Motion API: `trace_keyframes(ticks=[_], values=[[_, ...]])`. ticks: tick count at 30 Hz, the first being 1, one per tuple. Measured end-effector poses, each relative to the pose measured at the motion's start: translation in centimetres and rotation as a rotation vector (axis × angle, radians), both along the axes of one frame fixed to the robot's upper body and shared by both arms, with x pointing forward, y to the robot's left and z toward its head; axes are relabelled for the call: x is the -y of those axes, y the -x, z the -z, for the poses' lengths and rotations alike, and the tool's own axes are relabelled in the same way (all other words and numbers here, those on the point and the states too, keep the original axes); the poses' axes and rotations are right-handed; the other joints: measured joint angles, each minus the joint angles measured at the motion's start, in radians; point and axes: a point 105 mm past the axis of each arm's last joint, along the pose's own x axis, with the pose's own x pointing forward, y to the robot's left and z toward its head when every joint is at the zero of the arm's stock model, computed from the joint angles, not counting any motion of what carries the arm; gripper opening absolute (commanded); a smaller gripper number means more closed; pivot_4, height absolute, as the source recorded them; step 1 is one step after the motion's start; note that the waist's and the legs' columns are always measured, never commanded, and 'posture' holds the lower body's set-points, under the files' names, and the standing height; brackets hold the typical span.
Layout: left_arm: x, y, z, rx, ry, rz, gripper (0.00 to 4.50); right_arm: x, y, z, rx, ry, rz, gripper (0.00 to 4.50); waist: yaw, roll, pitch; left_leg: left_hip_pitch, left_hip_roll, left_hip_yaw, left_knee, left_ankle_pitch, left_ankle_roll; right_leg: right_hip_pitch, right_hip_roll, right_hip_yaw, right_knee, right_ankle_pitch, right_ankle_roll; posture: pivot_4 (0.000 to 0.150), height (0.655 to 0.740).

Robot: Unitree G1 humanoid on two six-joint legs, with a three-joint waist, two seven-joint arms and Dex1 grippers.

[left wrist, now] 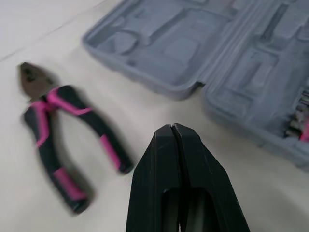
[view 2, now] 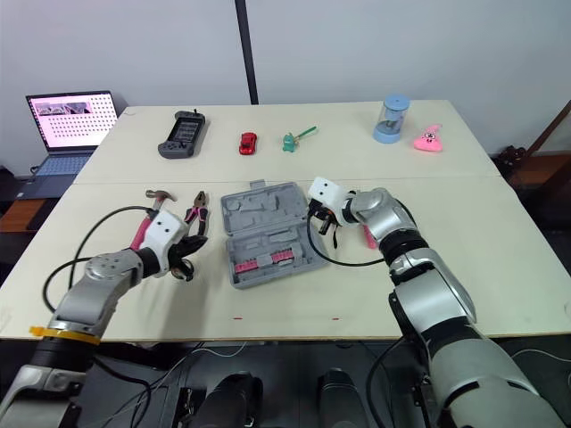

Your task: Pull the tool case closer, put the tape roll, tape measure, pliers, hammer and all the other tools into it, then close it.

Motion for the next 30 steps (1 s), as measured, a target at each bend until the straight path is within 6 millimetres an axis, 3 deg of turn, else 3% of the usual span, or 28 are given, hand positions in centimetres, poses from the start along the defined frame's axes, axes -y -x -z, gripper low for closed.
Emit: trace_keyframes(ticks=[11,19,30], values=[[0.7,-2.8,1.7,-0.023,-0.044,-0.054,0.0,-1.4,-0.1,1.4,0.029,0.116,-0.048,0.02,-0.02,0.0,0.0,-0.001,-0.001,-0.001,0.0,0.001,-0.001,-0.004,0.0,0.0,0.005,0.0,0.0,0.15,0.6741],[0.9,-2.9,2.6,-0.022,-0.036,-0.018,0.0,-2.6,0.5,1.6,0.005,0.123,-0.131,0.02,-0.02,0.0,0.0,-0.001,-0.002,0.0,0.001,0.001,-0.002,-0.006,-0.002,0.0,0.011,0.0,0.0,0.15,0.6741],[1.4,-2.0,2.7,-0.061,-0.034,0.076,0.0,-1.1,2.9,1.9,-0.164,0.106,-0.293,0.02,-0.019,0.0,0.0,-0.001,-0.002,0.0,0.001,0.001,-0.002,-0.006,-0.001,0.0,0.011,0.0,0.0,0.15,0.6741]])
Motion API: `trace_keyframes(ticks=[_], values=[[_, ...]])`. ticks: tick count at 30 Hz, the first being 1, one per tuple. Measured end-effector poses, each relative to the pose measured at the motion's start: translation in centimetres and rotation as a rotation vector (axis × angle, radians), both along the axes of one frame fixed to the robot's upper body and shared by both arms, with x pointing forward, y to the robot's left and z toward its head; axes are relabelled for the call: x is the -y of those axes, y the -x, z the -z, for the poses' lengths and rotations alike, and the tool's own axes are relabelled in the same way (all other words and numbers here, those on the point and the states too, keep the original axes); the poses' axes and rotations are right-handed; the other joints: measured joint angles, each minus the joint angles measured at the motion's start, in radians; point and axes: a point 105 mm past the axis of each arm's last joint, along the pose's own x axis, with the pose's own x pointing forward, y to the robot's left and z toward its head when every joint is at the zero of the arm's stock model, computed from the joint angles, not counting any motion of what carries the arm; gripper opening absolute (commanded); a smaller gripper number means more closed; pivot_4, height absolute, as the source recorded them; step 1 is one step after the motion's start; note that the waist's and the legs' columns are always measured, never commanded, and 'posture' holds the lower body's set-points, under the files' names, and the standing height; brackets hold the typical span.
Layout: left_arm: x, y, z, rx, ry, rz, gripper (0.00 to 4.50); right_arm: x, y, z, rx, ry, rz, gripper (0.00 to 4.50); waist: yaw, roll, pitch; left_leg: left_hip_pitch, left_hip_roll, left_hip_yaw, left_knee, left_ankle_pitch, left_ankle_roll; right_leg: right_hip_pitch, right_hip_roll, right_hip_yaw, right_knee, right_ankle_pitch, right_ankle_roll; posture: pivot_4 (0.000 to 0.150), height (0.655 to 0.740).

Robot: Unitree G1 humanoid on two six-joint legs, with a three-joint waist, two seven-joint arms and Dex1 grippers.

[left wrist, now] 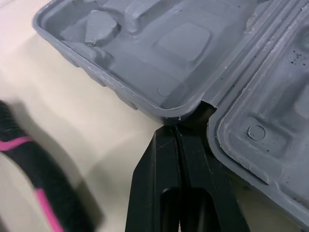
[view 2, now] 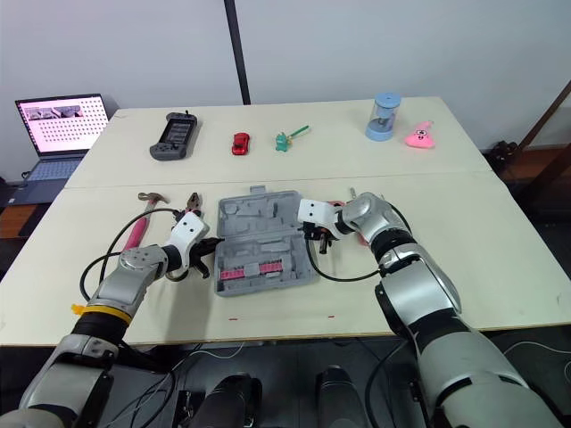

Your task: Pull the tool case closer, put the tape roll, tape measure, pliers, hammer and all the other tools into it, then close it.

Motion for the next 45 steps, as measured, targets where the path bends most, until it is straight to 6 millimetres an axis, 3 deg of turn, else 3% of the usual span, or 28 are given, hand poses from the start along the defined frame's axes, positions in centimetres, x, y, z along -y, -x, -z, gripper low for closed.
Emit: trace_keyframes(ticks=[11,19,27,38,45], values=[[-0.7,-0.7,-0.4,-0.008,-0.034,-0.002,0.0,0.2,-1.4,-1.9,0.095,0.005,0.052,0.02,0.0,0.0,0.0,0.0,0.0,0.0,0.0,0.001,-0.002,-0.001,0.0,0.0,0.001,0.0,0.0,0.15,0.6741],[0.2,-1.3,-0.3,-0.011,0.003,0.011,0.0,-0.6,-1.1,-1.3,0.065,0.006,0.034,0.02,0.003,0.0,0.0,-0.001,0.0,-0.001,0.0,0.002,-0.003,-0.001,0.0,0.0,0.001,0.0,0.0,0.15,0.6741],[0.9,-0.5,0.0,-0.035,0.014,0.086,0.0,-0.1,-0.7,-1.1,0.048,-0.005,0.028,0.02,0.003,0.0,0.0,-0.001,-0.001,-0.001,0.0,0.002,-0.003,-0.001,0.0,0.0,0.001,0.0,0.0,0.15,0.6741],[2.0,0.6,0.2,-0.007,-0.056,0.17,0.0,1.7,2.2,0.2,-0.131,-0.003,-0.029,0.02,0.003,0.0,-0.001,-0.001,-0.001,-0.001,0.0,0.002,-0.003,0.0,0.0,-0.001,0.0,0.0,0.0,0.15,0.6741],[3.6,2.1,0.6,-0.051,-0.004,0.221,0.0,3.0,4.0,0.8,-0.195,-0.007,-0.009,0.02,0.008,-0.001,-0.001,-0.001,-0.001,-0.002,0.001,0.002,-0.003,0.001,0.0,-0.001,0.0,0.0,0.0,0.15,0.6741]])
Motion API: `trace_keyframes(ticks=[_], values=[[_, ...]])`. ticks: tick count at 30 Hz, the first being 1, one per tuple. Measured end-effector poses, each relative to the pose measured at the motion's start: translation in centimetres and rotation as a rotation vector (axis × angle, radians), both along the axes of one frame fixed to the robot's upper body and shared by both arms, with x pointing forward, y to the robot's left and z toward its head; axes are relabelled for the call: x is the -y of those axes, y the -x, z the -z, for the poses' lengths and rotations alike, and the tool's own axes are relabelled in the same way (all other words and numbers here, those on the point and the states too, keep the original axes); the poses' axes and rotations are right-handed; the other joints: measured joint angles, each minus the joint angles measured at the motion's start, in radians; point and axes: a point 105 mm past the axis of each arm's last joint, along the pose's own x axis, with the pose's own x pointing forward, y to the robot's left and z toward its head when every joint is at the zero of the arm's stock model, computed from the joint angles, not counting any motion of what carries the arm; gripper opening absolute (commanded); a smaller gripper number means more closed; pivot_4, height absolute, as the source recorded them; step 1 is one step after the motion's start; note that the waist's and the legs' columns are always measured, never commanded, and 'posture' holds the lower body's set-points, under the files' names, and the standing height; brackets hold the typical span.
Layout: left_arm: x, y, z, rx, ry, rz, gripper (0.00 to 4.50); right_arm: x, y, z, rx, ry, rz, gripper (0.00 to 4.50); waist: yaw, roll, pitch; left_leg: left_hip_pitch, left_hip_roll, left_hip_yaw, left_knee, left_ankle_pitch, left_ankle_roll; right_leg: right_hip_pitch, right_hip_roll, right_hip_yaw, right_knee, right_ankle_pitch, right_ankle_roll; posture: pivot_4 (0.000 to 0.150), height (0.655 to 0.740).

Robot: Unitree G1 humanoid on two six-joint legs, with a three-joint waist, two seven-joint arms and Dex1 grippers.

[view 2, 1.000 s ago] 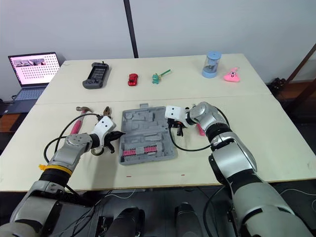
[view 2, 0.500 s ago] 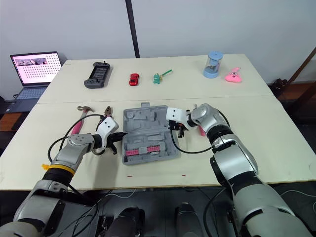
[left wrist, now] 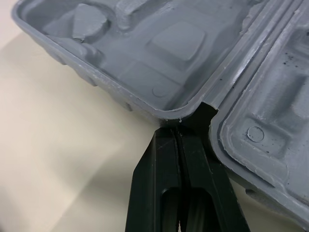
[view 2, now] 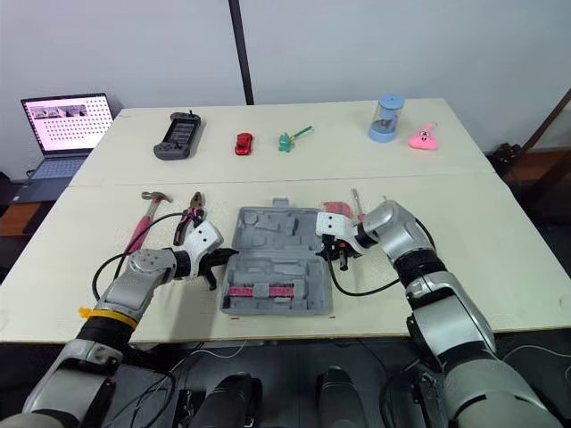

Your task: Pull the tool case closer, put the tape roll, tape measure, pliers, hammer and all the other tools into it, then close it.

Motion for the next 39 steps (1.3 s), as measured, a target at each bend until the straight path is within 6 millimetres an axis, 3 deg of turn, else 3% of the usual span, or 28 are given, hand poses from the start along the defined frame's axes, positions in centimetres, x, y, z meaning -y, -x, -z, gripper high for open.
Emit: trace_keyframes(ticks=[16,25,39], values=[[0.1,3.9,0.2,-0.098,-0.041,0.094,0.0,0.5,2.9,0.6,-0.041,-0.019,0.023,0.02,-0.002,0.0,0.0,0.0,0.001,0.0,0.0,-0.003,0.005,0.001,0.0,0.0,-0.001,0.0,0.0,0.15,0.6741],[-0.3,4.7,0.1,-0.12,-0.046,0.084,0.0,0.2,4.5,0.9,-0.083,-0.03,0.018,0.02,-0.003,0.0,0.0,0.001,0.002,-0.001,0.0,-0.003,0.006,0.001,0.001,0.0,-0.001,0.0,0.0,0.15,0.6741],[-0.1,6.4,0.2,-0.177,-0.074,0.126,0.0,0.4,5.3,1.0,-0.11,-0.023,0.023,0.02,-0.001,0.0,0.0,0.001,0.002,0.0,0.0,-0.003,0.006,0.001,0.0,0.0,-0.002,0.0,0.0,0.15,0.6741]])
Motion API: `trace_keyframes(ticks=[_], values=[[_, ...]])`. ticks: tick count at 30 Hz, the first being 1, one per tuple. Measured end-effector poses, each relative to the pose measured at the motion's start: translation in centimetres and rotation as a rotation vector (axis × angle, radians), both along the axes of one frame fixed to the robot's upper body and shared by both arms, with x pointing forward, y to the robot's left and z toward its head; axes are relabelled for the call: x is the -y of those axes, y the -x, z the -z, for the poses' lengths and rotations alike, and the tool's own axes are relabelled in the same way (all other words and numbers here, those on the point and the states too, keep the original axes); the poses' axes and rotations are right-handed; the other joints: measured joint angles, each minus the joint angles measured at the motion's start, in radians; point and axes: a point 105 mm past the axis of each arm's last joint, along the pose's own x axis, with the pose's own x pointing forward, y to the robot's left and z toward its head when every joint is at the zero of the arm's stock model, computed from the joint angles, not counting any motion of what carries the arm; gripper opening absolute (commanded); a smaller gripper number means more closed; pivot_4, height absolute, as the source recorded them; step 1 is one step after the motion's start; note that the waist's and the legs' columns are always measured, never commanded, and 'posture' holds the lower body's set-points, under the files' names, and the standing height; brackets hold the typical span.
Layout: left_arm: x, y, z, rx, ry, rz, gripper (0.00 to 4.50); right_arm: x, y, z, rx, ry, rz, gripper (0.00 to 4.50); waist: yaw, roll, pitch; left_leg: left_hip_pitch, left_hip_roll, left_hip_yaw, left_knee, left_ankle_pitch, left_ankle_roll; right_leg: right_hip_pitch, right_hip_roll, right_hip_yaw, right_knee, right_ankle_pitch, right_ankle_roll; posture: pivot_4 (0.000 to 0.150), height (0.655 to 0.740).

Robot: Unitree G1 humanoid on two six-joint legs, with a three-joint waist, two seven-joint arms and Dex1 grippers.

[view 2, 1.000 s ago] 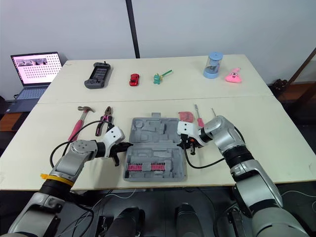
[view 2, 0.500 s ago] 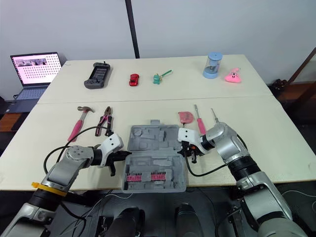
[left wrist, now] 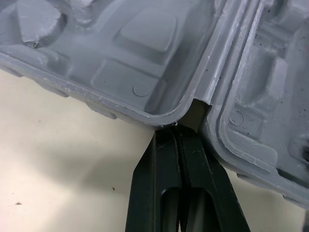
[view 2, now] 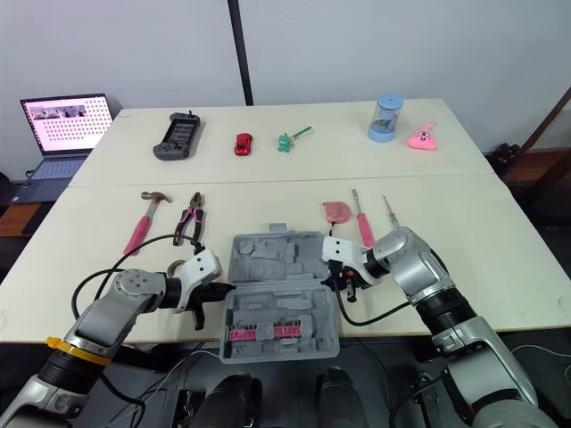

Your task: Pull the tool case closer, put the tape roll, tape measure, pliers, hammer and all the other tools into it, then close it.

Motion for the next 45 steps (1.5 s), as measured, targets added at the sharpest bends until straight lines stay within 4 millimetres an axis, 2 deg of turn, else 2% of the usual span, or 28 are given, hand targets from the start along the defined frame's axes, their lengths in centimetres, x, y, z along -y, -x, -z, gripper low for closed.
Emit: trace_keyframes(ticks=[8,21,24,28,30,33,36,40,41,42,44,45], values=[[0.4,-0.1,0.0,-0.006,-0.012,0.013,0.0,0.3,0.1,0.0,-0.014,0.004,0.02,0.02,0.004,0.0,0.0,0.0,0.0,0.0,0.0,0.0,0.0,0.0,0.0,0.0,0.0,0.0,0.0,0.15,0.6741],[-0.4,-0.5,-0.2,-0.004,-0.037,0.009,0.0,0.2,0.5,0.1,-0.036,-0.012,0.038,0.02,0.0,0.0,0.0,0.0,0.0,0.0,0.0,0.0,0.0,0.0,0.0,0.0,0.0,0.0,0.0,0.15,0.6741],[-0.7,-0.6,-0.2,-0.006,-0.044,0.004,0.0,0.3,0.5,0.1,-0.04,-0.014,0.042,0.02,0.001,0.0,0.0,0.0,0.0,0.0,0.0,0.0,0.0,0.0,0.0,0.0,0.0,0.0,0.0,0.15,0.6741],[-2.5,-0.9,-0.7,0.001,-0.067,-0.033,0.0,0.8,0.2,0.1,-0.02,-0.005,0.059,0.02,0.0,0.0,0.0,0.0,0.0,0.0,0.0,0.0,0.0,0.0,0.0,0.0,0.0,0.0,0.0,0.15,0.6741],[-3.5,-1.2,-1.4,0.035,-0.066,-0.049,0.0,2.1,0.0,-0.3,-0.013,0.012,0.084,0.02,0.002,0.0,0.001,0.0,0.001,0.0,0.0,0.0,0.0,0.0,0.0,0.0,0.0,0.0,0.0,0.15,0.6741],[-5.1,-0.8,-2.7,0.088,-0.013,-0.058,0.0,5.5,-0.4,-2.0,0.02,0.009,0.177,0.02,0.008,0.0,0.001,0.0,0.002,0.0,0.0,0.0,0.001,0.001,-0.001,0.0,-0.003,0.0,0.0,0.15,0.6741],[-5.7,-0.3,-3.7,0.133,0.042,-0.066,0.0,7.0,-0.4,-3.2,0.052,-0.039,0.224,0.02,0.008,0.0,0.001,0.0,0.004,0.0,0.0,0.0,0.001,0.002,0.0,-0.001,-0.004,0.0,0.0,0.15,0.6741],[-9.4,-0.2,-5.9,0.22,0.087,-0.198,0.0,10.7,0.7,-3.7,0.033,-0.116,0.367,0.02,0.014,0.0,0.001,0.0,0.004,0.001,0.0,-0.001,0.001,0.002,-0.001,-0.001,-0.005,0.0,0.0,0.15,0.6741],[-10.1,-0.3,-6.4,0.243,0.099,-0.23,0.26,11.2,0.8,-4.0,0.049,-0.14,0.393,0.0,0.016,0.0,0.001,0.001,0.004,0.001,0.0,-0.001,0.002,0.003,-0.001,-0.001,-0.005,0.0,0.0,0.15,0.6741],[-10.9,-0.2,-6.7,0.265,0.106,-0.26,0.54,11.7,0.9,-4.4,0.073,-0.17,0.41,0.25,0.017,0.0,0.001,0.002,0.004,0.001,0.0,-0.001,0.002,0.004,-0.001,-0.001,-0.006,0.0,0.0,0.15,0.6741],[-11.7,0.2,-6.8,0.281,0.115,-0.289,1.2,12.3,1.0,-4.9,0.104,-0.215,0.436,0.82,0.02,0.0,0.001,0.003,0.004,0.002,0.0,-0.001,0.003,0.005,-0.001,-0.001,-0.006,0.0,0.0,0.15,0.6741],[-12.2,0.4,-6.7,0.288,0.123,-0.308,1.78,12.7,1.5,-4.9,0.109,-0.246,0.454,1.34,0.022,0.0,0.001,0.003,0.004,0.002,-0.001,-0.002,0.003,0.005,-0.001,-0.001,-0.007,0.0,0.0,0.15,0.6741]])
